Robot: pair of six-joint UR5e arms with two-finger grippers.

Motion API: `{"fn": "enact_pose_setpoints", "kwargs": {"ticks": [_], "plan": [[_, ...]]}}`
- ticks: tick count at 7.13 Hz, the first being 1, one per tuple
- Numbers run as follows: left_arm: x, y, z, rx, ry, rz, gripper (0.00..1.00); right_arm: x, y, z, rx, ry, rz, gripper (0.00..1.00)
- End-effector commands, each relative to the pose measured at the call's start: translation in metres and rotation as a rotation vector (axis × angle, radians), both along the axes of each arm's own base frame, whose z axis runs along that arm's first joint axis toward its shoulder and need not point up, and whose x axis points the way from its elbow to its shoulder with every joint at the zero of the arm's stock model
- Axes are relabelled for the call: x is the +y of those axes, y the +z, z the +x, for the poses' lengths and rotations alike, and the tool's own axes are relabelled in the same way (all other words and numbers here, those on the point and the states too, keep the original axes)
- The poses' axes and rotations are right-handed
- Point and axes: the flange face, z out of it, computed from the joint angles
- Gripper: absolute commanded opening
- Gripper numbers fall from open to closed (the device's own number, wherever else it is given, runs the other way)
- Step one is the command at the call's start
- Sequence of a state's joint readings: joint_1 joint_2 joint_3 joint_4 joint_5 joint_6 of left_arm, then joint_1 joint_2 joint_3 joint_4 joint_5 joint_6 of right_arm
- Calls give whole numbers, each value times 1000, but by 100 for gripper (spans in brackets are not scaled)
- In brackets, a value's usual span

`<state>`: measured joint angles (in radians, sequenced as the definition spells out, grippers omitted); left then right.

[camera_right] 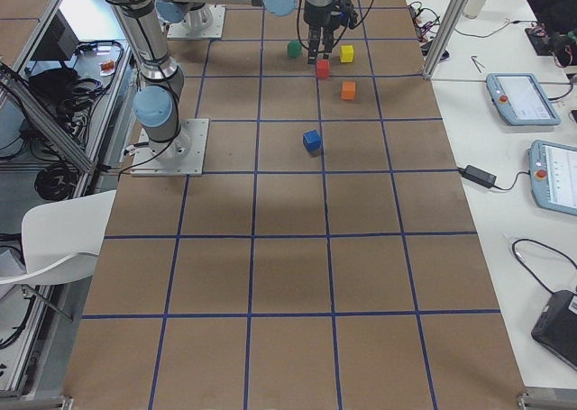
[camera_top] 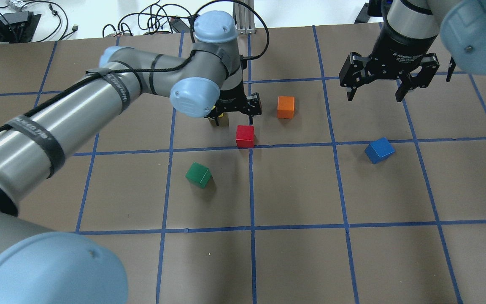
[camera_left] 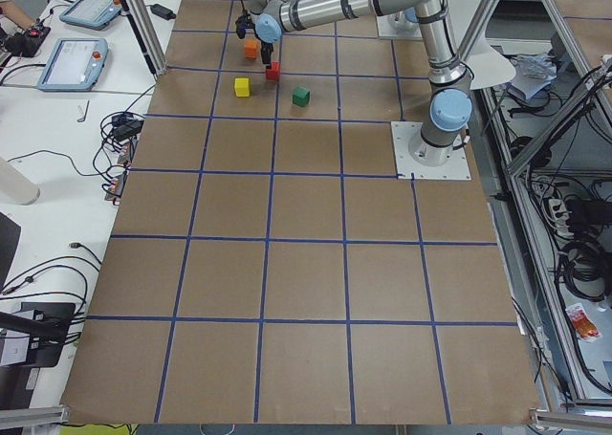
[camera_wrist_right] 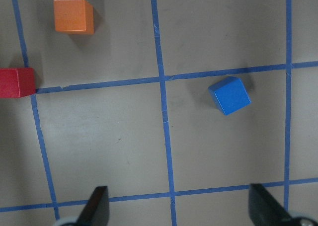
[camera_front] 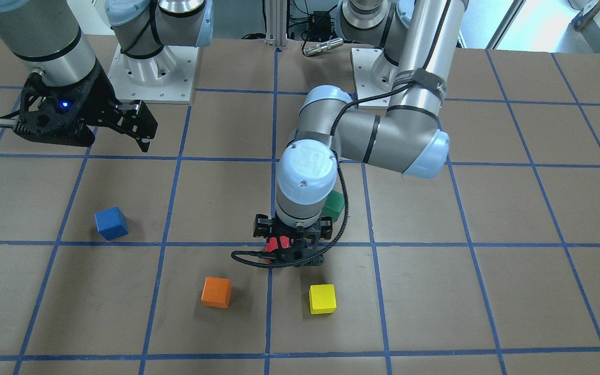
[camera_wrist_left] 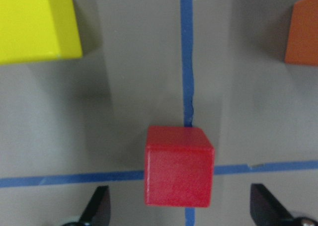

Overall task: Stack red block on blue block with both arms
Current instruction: 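Open the left gripper and raise it away from the red cube, then lower the right gripper onto the red cube and close it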

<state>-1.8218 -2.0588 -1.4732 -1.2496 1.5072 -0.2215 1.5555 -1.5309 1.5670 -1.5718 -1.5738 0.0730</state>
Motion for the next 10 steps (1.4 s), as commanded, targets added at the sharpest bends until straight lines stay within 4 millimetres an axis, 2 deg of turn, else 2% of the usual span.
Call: {"fn": "enact_pose_setpoints", "kwargs": {"ticks": [1, 2, 3, 4, 5, 6, 7, 8, 9, 10], "plan": [[-5, 85, 121, 15, -37, -3, 100, -4, -7, 3, -27, -3, 14, 100], [-1, 122, 166, -18, -26, -59, 100, -6, -10, 3, -28, -2, 20, 100], [17, 153, 182, -71, -46, -75, 100, -11, -12, 5, -27, -4, 23, 100], [38, 175, 180, -72, -49, -82, 100, -24, -26, 7, -26, 3, 22, 100], [52, 200, 175, -69, -40, -127, 100, -37, -33, 20, -27, 25, -33, 100], [58, 213, 171, -71, -31, -150, 100, -44, -48, 28, -55, 33, -15, 100], [66, 216, 162, -74, -47, -140, 100, -52, -53, 38, -68, 29, -44, 100], [70, 217, 157, -75, -56, -142, 100, -56, -64, 67, -70, 71, -66, 100], [72, 218, 156, -72, -58, -142, 100, -54, -85, 105, -71, 69, -53, 100], [77, 215, 155, -70, -60, -104, 100, -60, -107, 136, -74, 13, -78, 100]]}}
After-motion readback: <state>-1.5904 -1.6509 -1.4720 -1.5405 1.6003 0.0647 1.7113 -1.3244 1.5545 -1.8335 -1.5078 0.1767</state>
